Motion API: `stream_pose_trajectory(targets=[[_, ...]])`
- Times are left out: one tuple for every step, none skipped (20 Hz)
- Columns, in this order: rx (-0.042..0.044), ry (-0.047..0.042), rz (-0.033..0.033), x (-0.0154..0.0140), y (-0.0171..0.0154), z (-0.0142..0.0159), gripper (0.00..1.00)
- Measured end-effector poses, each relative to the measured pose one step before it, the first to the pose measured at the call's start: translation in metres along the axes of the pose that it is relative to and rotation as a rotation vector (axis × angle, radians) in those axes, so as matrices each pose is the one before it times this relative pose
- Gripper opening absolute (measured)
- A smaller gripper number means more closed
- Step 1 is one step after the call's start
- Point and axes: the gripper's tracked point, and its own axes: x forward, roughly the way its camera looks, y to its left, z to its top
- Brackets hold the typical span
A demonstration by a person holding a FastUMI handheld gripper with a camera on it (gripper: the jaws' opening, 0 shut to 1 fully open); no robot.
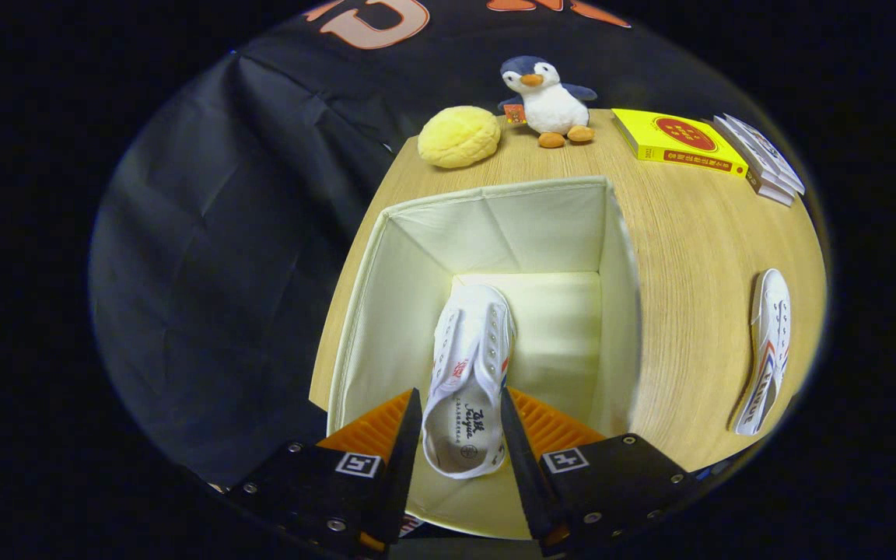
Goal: Open the storage box then place both shoes into the box .Put the left shoe in first, then the right shoe, with the right side of both shoes facing outward in a uniform manner.
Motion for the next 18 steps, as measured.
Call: stream_pose_trajectory(targets=[[0.00923,-0.01878,0.02551,-0.01170,-0.00365,0.00338,0.65],[0.00769,-0.02254,0.02225,-0.01267,-0.00402,0.00589,0.66],[0.00433,-0.02943,0.01323,-0.01351,-0.00648,0.00686,0.69],[0.00181,-0.03293,0.00248,-0.01257,-0.00984,0.00808,0.70],[-0.00016,-0.03005,-0.00740,-0.01153,-0.01271,0.00500,0.74],[0.00003,-0.02945,-0.01096,-0.01130,-0.01371,0.00588,0.75],[-0.00074,-0.02728,-0.01579,-0.00933,-0.01584,0.00386,0.77],[-0.00124,-0.02483,-0.02027,-0.00804,-0.01711,0.00256,0.78],[0.00107,-0.01825,-0.02898,-0.00664,-0.01937,0.00177,0.79],[0.00233,-0.01410,-0.03560,-0.00481,-0.02186,-0.00076,0.80],[-0.00222,-0.00621,-0.04531,-0.00182,-0.02486,-0.00324,0.82],[0.00580,-0.00190,-0.05319,-0.00096,-0.02609,-0.00464,0.82],[0.00813,0.00312,-0.04550,0.00245,-0.02335,-0.00631,0.83],[0.01754,0.01699,-0.03967,0.00242,-0.02174,-0.00904,0.83],[0.01900,0.01787,-0.02248,0.00375,-0.01678,-0.00789,0.81],[0.01596,0.01202,-0.02276,0.00375,-0.01685,-0.00659,0.79],[0.01080,0.00992,-0.02449,0.00183,-0.01577,-0.00531,0.75],[-0.00117,0.00595,-0.02994,0.00448,-0.01580,-0.00488,0.74]])
